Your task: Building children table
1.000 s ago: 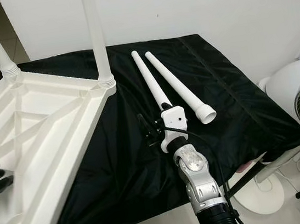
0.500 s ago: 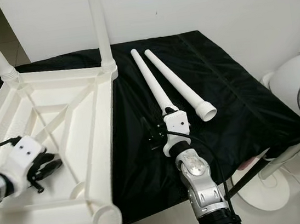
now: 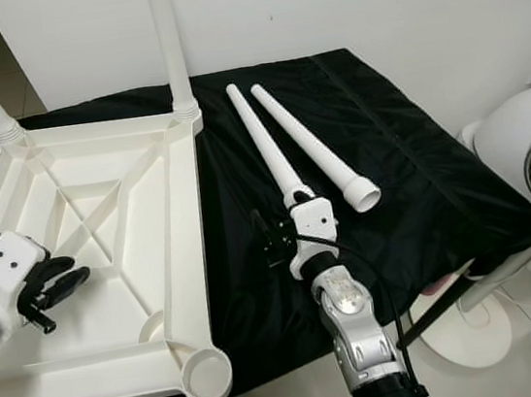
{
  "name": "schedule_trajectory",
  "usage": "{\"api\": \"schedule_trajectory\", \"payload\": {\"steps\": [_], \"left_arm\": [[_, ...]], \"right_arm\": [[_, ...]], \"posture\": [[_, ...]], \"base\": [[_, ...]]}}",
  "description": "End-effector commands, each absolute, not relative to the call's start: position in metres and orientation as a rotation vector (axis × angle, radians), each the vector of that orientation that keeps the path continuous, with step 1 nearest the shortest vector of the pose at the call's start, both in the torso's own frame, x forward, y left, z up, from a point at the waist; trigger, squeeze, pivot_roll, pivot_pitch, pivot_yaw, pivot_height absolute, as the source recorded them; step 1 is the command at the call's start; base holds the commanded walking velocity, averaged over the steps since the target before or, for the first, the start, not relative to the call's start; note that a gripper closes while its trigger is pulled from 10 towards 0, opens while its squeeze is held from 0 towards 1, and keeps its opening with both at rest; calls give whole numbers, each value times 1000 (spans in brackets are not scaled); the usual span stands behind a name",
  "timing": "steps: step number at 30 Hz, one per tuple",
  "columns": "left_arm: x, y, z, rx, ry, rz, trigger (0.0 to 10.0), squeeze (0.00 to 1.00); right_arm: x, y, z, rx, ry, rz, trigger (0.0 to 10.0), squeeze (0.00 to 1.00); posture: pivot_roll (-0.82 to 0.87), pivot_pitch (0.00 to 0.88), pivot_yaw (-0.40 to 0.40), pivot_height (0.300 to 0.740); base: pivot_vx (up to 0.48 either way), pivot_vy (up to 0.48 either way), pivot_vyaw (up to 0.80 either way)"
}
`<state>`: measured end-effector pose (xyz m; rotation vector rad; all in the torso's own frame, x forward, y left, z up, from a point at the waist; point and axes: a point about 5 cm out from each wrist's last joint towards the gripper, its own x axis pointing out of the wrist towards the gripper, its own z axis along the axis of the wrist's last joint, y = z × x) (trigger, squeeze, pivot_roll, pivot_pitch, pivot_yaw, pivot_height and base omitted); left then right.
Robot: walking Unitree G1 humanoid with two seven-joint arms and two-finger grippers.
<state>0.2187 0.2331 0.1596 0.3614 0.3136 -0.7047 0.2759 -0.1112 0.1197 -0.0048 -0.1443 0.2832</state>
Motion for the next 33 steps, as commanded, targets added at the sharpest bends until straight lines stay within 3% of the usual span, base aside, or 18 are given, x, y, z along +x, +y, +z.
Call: {"api": "schedule_trajectory", "payload": {"steps": [1,7,13,23,33], "left_arm": [[209,225,164,316,327,-906,10000,0],[176,203,151,187,423,-1099,10000,0],[168,191,143,203,430,-1124,10000,0],[172,204,130,319,524,-1066,10000,0],[190,202,126,366,500,-971,10000,0]], "right_arm": [[276,-114,118,-10,-134,271,10000,0],[278,-112,120,-11,-136,283,10000,0],[280,-112,121,-16,-137,289,10000,0],[281,-114,122,-23,-139,288,10000,0],[282,-114,123,-22,-144,276,10000,0]], "posture": [[-2,27,16,740],[12,33,1,740],[16,38,-9,740],[13,44,-12,740],[-4,53,1,740]], "base": [[0,0,0],[0,0,0],[0,0,0],[0,0,0],[0,0,0]]}}
